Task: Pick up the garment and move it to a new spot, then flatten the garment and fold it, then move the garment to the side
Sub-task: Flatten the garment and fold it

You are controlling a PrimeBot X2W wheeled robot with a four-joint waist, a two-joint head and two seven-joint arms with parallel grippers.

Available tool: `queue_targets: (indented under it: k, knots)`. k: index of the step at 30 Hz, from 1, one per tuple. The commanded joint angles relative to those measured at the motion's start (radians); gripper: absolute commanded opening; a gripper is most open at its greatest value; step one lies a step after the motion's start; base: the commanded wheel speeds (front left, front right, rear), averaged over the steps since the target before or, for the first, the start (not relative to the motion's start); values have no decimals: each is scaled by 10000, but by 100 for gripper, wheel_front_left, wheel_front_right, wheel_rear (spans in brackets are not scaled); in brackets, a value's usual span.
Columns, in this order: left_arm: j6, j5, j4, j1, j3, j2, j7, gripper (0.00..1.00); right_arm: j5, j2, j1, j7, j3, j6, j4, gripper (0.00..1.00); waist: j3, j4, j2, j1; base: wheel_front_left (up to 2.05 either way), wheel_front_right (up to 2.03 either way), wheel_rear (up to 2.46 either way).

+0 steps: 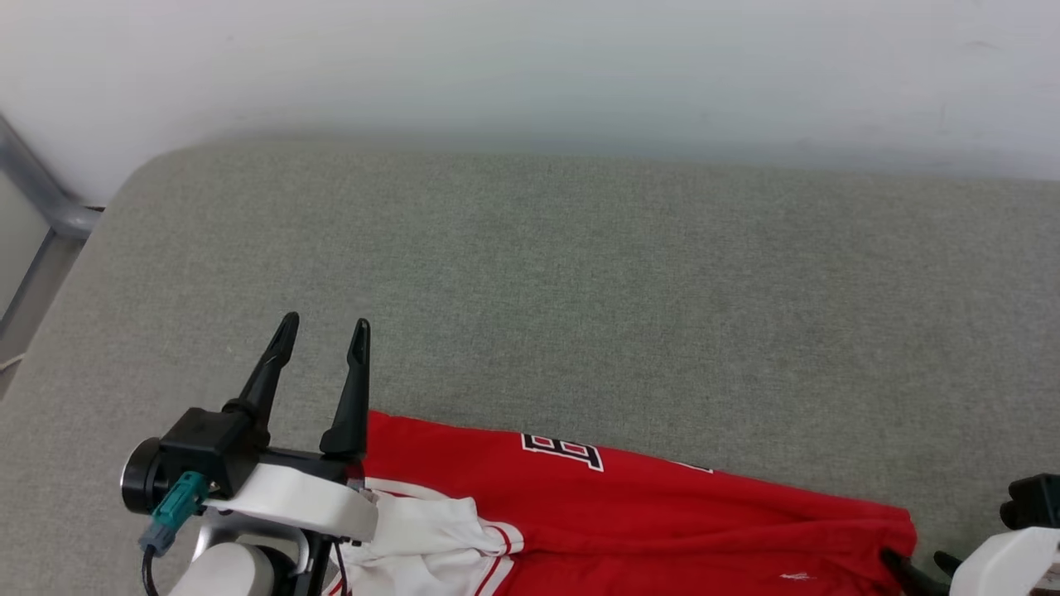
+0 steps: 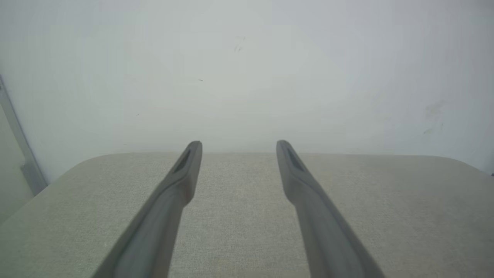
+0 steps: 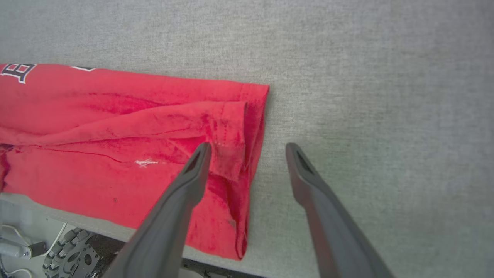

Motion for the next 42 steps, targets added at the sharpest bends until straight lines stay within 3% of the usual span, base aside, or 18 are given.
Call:
queue_targets:
  k: [1,11,12,14,15,30,42]
  knots:
    - [-55,155,-62,86,104,-80,-41,100,42,55,-283,-63,58,-10,148,100,243,174,-1,0,0,0,0]
    - [-537,913,-243,222,526,-625,-34,100,437,361,-478,290,890,-5,1830,100,764,528,-1,0,0,0,0]
    - [-608,972,-210,234,579,-658,-34,100,490,428,-383,379,1005,-5,1952,51,781,541,-1,0,0,0,0]
    - [-708,1036,-93,239,649,-725,-34,100,565,522,-287,414,1151,-5,2061,4,805,543,-1,0,0,0,0]
    - [-775,1089,-34,226,676,-748,-34,100,598,560,-268,400,1188,-5,2089,0,797,532,-1,0,0,0,0]
    - [-1040,1344,689,756,897,-753,-35,100,735,-203,-932,-164,463,-13,1456,0,-148,69,-1,0,0,0,0]
    - [-885,1325,589,1116,827,-574,193,100,940,-868,-1162,706,-1968,-13,2139,0,-531,-430,-1,0,0,0,0]
